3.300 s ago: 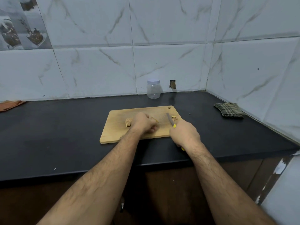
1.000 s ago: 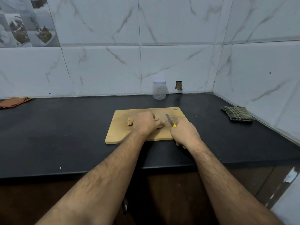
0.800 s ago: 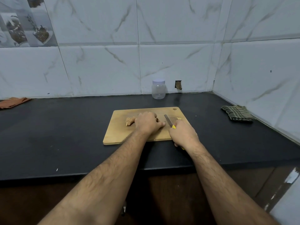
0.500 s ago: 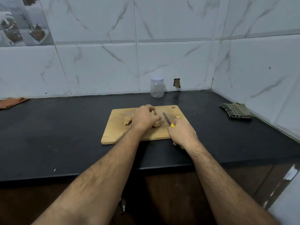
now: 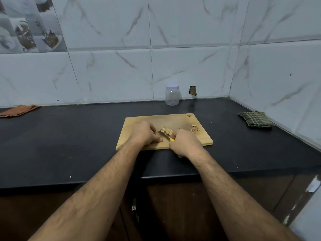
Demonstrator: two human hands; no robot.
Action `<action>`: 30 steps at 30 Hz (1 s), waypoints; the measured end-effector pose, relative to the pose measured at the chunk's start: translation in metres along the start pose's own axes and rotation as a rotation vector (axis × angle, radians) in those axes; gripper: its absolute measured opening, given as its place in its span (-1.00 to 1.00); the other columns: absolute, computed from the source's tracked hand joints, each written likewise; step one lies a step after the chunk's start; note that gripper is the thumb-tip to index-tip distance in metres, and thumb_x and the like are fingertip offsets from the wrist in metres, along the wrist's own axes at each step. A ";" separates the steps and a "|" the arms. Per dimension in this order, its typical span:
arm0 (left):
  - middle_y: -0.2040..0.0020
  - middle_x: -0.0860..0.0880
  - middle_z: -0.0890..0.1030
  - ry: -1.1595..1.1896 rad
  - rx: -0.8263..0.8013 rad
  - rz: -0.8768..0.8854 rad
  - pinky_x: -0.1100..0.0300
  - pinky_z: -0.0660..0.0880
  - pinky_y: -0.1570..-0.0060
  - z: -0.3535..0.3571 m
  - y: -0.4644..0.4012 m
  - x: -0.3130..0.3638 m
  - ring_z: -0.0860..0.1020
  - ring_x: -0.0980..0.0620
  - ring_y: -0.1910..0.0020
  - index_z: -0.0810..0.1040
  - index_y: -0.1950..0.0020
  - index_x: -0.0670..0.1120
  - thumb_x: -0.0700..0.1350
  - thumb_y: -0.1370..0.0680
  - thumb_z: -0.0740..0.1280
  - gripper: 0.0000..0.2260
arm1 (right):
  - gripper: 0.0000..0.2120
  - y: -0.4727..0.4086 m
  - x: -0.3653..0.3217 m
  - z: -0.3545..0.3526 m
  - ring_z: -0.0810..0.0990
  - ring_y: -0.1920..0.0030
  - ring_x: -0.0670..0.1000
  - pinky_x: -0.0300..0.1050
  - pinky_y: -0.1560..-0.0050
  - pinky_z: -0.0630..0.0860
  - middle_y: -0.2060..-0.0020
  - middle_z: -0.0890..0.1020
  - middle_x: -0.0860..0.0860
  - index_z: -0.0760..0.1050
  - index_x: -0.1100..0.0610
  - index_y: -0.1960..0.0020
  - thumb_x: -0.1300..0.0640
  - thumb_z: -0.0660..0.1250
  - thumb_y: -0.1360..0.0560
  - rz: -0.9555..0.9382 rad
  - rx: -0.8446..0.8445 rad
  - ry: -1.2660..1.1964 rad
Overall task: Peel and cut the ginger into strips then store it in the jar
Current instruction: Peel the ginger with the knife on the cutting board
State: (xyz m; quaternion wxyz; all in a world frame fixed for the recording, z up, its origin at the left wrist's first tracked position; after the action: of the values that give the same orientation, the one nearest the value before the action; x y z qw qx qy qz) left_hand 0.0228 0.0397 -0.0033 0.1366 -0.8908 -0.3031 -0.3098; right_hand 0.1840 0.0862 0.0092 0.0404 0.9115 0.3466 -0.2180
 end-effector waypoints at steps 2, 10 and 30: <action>0.15 0.01 0.66 0.005 -0.003 0.009 0.19 0.47 0.22 0.003 0.001 0.002 0.56 0.05 0.26 0.61 -0.11 -0.07 -0.03 -0.32 0.64 -0.57 | -0.87 0.002 -0.002 0.002 0.61 0.18 0.12 -0.07 0.20 0.55 0.23 0.56 0.00 0.49 0.06 0.03 0.19 0.21 -0.48 0.004 0.006 -0.014; 0.20 -0.11 0.62 0.020 -0.104 0.042 0.22 0.30 0.33 0.005 0.003 0.004 0.49 -0.18 0.20 0.69 -0.10 -0.09 0.03 -0.38 0.59 -0.65 | -0.83 0.004 -0.002 0.009 0.61 0.36 0.03 -0.09 0.30 0.57 0.25 0.63 0.01 0.51 0.07 -0.03 0.21 0.19 -0.50 -0.006 -0.021 -0.050; 0.39 0.01 0.48 0.224 -0.138 -0.124 0.23 0.23 0.43 0.001 0.005 0.000 0.29 0.07 0.46 0.70 0.11 -0.08 -0.08 -0.54 0.46 -0.91 | -0.78 0.004 -0.011 0.002 0.51 0.07 0.08 -0.06 0.12 0.45 0.03 0.59 0.04 0.50 0.09 -0.15 0.18 0.17 -0.55 -0.009 0.084 -0.051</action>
State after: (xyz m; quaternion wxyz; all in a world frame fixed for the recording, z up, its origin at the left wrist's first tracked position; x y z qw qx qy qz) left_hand 0.0269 0.0359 -0.0043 0.0886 -0.8376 -0.3182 -0.4350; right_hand 0.1784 0.0755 0.0119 0.0099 0.9049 0.3402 -0.2556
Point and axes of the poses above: each hand's wrist, its own y-axis away from the middle knuckle, its own z-axis out of the palm, x = y × z, the point moved 6 cm from there along -y, towards the middle knuckle
